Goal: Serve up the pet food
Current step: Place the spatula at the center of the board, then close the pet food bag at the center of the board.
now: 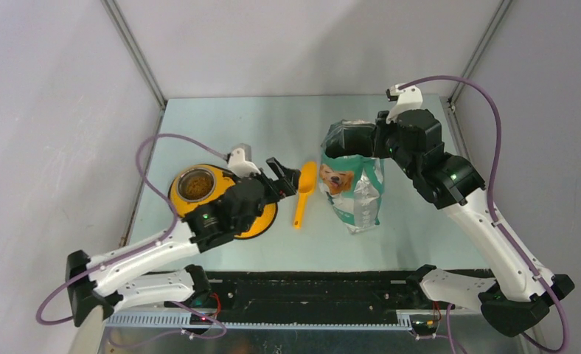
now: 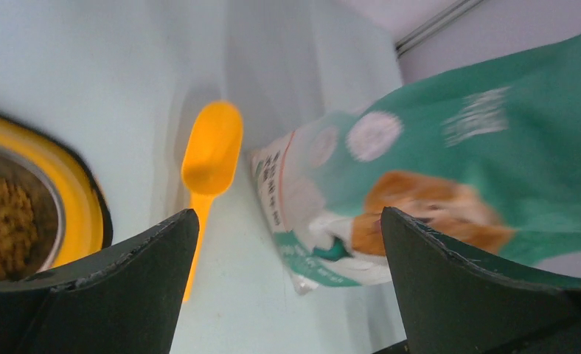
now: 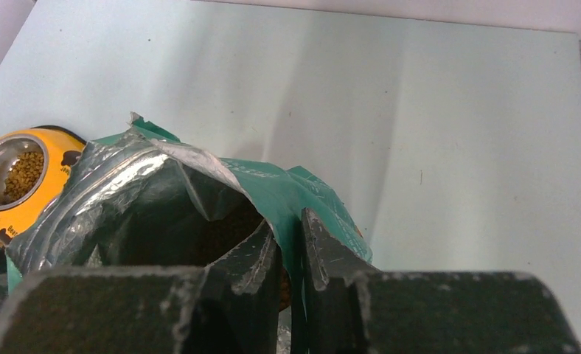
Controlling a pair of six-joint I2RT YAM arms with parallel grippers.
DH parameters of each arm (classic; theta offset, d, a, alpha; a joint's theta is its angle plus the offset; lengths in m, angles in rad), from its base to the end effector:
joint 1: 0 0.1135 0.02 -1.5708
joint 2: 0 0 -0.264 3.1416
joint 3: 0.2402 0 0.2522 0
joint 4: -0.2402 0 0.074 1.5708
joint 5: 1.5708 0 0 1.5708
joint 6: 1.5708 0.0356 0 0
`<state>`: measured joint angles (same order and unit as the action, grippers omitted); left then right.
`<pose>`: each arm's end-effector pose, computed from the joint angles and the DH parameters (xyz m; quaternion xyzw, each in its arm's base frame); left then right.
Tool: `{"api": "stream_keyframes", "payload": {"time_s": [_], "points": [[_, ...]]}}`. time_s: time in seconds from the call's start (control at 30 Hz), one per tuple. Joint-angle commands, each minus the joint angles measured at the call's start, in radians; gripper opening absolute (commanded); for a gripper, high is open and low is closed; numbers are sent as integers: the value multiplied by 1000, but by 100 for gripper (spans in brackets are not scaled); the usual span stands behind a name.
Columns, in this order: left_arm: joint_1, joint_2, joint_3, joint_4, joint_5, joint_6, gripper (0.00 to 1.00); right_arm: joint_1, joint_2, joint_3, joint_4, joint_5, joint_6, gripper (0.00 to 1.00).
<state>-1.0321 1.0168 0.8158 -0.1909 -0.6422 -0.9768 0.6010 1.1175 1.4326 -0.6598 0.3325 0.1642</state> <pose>0.1352 -0.1846 0.3087 -0.1536 0.7933 -0.3044 0.5044 0.1880 0.1148 0.4474 -0.0818 0.8081 0.0863 0.5769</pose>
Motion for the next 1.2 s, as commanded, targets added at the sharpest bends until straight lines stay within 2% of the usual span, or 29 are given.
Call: {"api": "stream_keyframes", "payload": {"time_s": [0.0, 0.07, 0.13, 0.27, 0.4, 0.47, 0.57, 0.73, 0.77, 0.8, 0.87, 0.9, 0.93, 0.97, 1.07, 1.17], "points": [[0, -61, 172, 11, -49, 365, 99, 37, -23, -3, 27, 20, -2, 20], [18, -40, 282, -8, -49, 465, 100, 54, -25, -3, 26, 45, -7, 20], [48, 3, 405, -46, 15, 534, 100, 65, -26, -6, 29, 62, -8, 21], [124, 182, 634, -179, 229, 622, 99, 90, -29, -6, 26, 87, -15, 23], [180, 355, 818, -343, 571, 689, 100, 99, -32, -6, 27, 109, -16, 23], [183, 421, 876, -385, 680, 749, 99, 98, -31, -7, 30, 113, -10, 23], [182, 489, 931, -415, 742, 794, 99, 100, -27, -7, 32, 103, -2, 23], [184, 609, 1035, -447, 746, 808, 99, 102, -25, -7, 30, 102, -2, 23], [183, 643, 1072, -456, 736, 809, 97, 102, -23, -7, 33, 102, -2, 23], [183, 660, 1092, -466, 723, 805, 93, 101, -22, -7, 33, 99, -3, 23], [183, 717, 1178, -515, 674, 786, 67, 98, -18, -7, 35, 96, -7, 20], [183, 750, 1236, -555, 637, 777, 39, 91, -14, -7, 35, 95, -9, 18], [184, 764, 1261, -572, 609, 768, 25, 83, -12, -6, 35, 90, -11, 17], [183, 784, 1300, -607, 564, 743, 6, 79, -7, -6, 36, 86, -12, 14], [183, 769, 1293, -629, 498, 707, 0, 46, 3, -6, 42, 47, -15, 11], [184, 670, 1137, -572, 444, 667, 0, 10, 16, -6, 56, -21, -17, 9]]}}
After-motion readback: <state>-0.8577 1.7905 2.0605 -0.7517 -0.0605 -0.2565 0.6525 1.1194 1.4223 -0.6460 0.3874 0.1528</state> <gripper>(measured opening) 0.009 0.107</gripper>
